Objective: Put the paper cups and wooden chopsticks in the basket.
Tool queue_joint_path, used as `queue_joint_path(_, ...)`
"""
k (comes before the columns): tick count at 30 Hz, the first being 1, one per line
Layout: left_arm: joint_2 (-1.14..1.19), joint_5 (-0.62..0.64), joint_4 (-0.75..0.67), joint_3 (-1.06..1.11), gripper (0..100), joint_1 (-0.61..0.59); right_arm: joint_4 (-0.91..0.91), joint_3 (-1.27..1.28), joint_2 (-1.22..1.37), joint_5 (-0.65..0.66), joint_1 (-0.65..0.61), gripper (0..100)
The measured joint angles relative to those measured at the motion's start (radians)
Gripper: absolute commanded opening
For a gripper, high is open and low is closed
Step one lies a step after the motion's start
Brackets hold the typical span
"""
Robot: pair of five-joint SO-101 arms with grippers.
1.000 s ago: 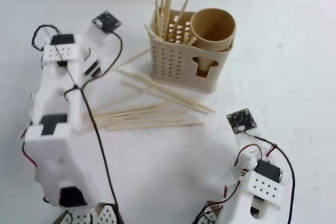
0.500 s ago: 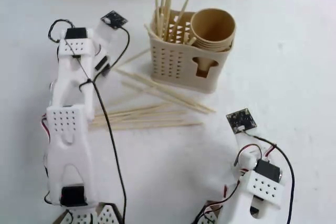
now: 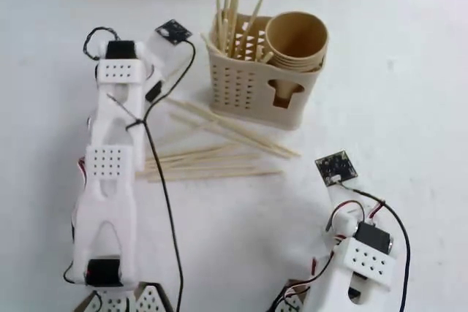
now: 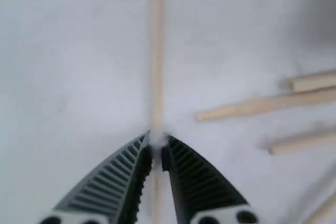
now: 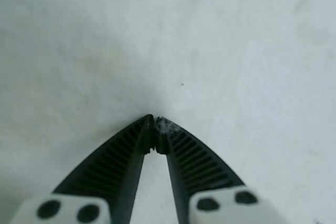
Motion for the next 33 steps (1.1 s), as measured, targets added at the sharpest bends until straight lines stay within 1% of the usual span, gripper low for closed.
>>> queue_joint_path(2,0.003,0.000,0.051,-0.066,2,-0.025,0.000,0.000,0.000,0.000,0.000,1.8)
queue_joint_path(5,0.003,0.017,0.069,-0.089,2,-0.071,0.000,0.000,0.000,0.000,0.000,1.8)
queue_joint_path(7,-0.005,0.040,0.072,-0.071,2,-0.104,0.000,0.000,0.000,0.000,0.000,1.8)
queue_joint_path(10,-0.084,0.094,0.072,0.023,2,-0.152,0.000,0.000,0.000,0.000,0.000,1.8)
queue_joint_path(14,-0.307,0.149,0.072,0.181,2,-0.195,0.000,0.000,0.000,0.000,0.000,1.8)
queue_joint_path(19,-0.683,0.203,0.072,0.377,2,-0.183,0.000,0.000,0.000,0.000,0.000,1.8)
queue_joint_path(21,-0.845,0.222,0.072,0.470,2,-0.143,0.000,0.000,0.000,0.000,0.000,1.8)
queue_joint_path(23,-1.000,0.259,0.072,0.560,2,-0.074,0.000,0.000,0.000,0.000,0.000,1.8)
queue_joint_path(25,-1.149,0.302,0.060,0.640,2,0.014,0.000,0.000,0.000,0.000,0.000,1.8)
queue_joint_path(27,-1.280,0.348,0.017,0.718,2,0.117,0.000,0.000,0.000,0.000,0.000,1.8)
queue_joint_path(30,-1.428,0.408,-0.097,0.845,2,0.264,0.000,0.000,0.000,0.000,0.000,1.8)
queue_joint_path(33,-1.498,0.456,-0.284,0.988,2,0.384,0.000,0.000,0.000,0.000,0.000,1.8)
